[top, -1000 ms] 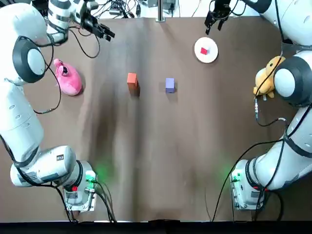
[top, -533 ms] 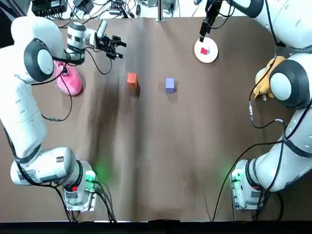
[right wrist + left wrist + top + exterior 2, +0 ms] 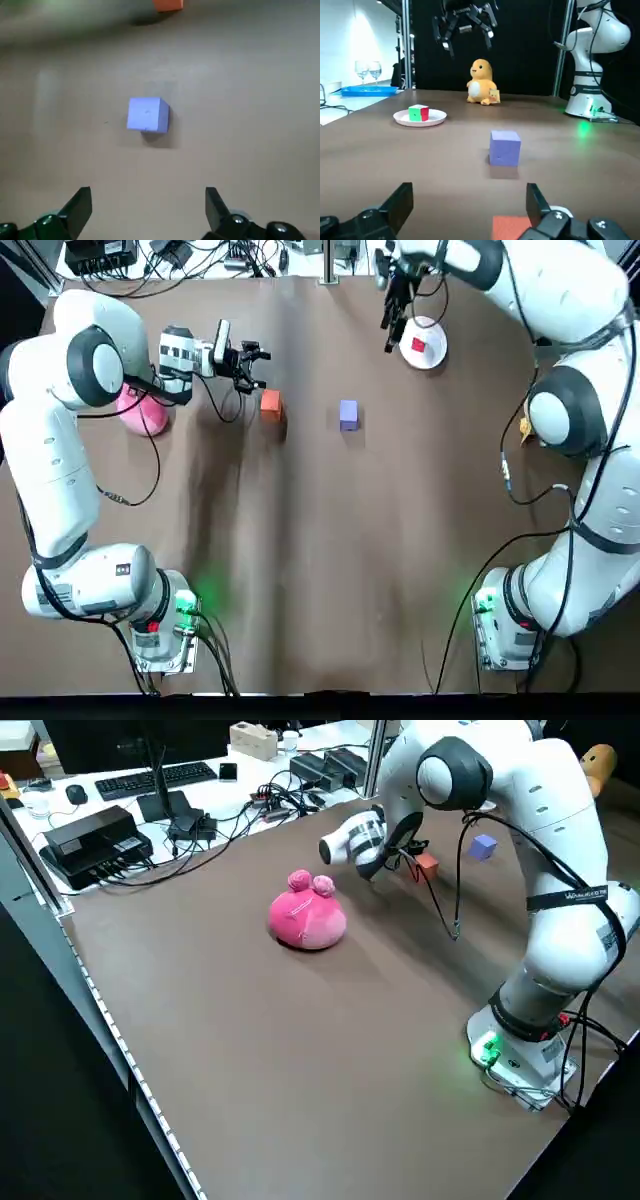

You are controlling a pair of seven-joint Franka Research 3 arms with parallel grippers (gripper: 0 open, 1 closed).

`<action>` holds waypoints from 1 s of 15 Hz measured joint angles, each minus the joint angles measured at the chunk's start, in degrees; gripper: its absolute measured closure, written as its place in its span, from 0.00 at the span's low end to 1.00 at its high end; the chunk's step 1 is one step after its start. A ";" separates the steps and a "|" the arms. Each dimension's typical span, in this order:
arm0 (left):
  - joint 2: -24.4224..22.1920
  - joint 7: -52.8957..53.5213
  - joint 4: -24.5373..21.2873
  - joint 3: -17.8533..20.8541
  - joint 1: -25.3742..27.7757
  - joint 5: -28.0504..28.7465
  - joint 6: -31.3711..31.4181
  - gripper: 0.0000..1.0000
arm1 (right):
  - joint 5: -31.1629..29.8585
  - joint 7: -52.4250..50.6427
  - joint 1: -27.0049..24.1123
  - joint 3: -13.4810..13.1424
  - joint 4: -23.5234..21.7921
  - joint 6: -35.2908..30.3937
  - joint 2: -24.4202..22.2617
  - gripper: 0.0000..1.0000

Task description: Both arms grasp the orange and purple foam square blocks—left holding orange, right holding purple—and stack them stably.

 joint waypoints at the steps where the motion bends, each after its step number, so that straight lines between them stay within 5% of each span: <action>1: 0.09 0.91 -0.28 0.01 0.17 -0.26 0.06 0.00 | 0.10 -1.30 1.25 0.04 -1.51 2.77 0.35 0.00; 7: 0.24 2.86 -2.33 -0.05 -0.07 -0.30 0.07 0.01 | 0.19 -3.66 8.16 0.17 -11.12 15.96 0.56 0.00; 15: 1.13 6.31 -4.22 -0.05 -0.08 -0.30 0.08 0.00 | 0.20 -4.80 12.77 0.19 -13.50 23.75 4.89 0.00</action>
